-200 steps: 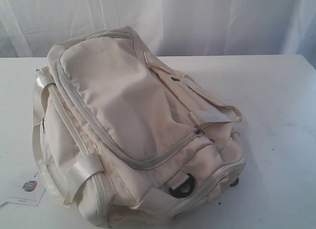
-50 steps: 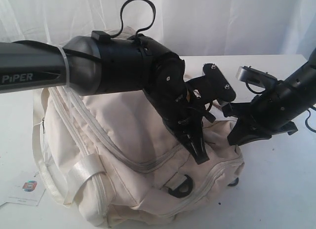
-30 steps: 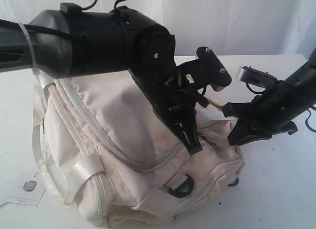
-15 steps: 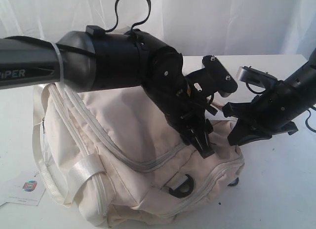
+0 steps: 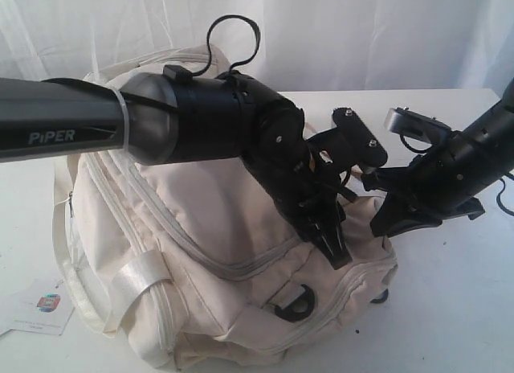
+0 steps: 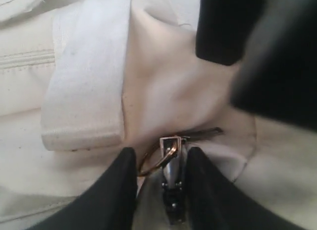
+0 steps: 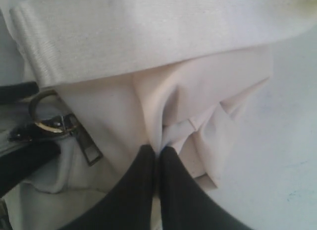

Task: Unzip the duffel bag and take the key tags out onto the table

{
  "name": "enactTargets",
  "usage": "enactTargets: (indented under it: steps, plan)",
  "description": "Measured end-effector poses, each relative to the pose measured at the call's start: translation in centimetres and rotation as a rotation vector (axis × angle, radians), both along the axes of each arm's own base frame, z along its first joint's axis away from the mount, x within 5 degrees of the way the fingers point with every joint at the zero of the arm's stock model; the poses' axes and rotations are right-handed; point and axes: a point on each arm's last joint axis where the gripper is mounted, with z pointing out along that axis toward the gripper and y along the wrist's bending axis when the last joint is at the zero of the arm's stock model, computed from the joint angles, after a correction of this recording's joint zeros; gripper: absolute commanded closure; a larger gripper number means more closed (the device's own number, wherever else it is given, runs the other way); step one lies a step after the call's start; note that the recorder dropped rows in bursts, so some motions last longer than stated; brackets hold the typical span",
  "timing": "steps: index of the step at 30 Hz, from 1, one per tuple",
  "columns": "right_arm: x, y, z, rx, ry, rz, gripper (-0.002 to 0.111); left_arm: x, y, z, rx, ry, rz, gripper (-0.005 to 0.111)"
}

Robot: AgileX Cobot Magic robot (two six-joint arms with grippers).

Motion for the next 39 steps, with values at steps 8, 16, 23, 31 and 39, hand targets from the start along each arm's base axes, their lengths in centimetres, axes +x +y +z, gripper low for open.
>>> enactTargets:
  steps: [8, 16, 23, 31, 39]
  plan:
    - [0.1, 0.0, 0.0, -0.001, -0.006, -0.003, 0.108, -0.1, 0.1, 0.3, -0.005, 0.001, 0.006, 0.107]
    - [0.1, 0.0, 0.0, -0.002, -0.007, -0.004, 0.108, -0.7, 0.9, 2.7, -0.022, -0.005, 0.013, 0.107]
    - [0.1, 0.0, 0.0, 0.000, -0.007, -0.005, 0.108, -0.9, 1.3, 2.7, 0.014, 0.021, 0.013, 0.107]
    - [0.0, 0.2, 0.1, 0.015, 0.004, -0.005, 0.108, -1.6, 2.3, 4.1, 0.049, 0.047, 0.016, 0.107]
    - [0.0, 0.3, 0.2, 0.022, 0.010, -0.001, 0.101, -2.0, 2.8, 5.1, 0.051, 0.049, 0.016, 0.107]
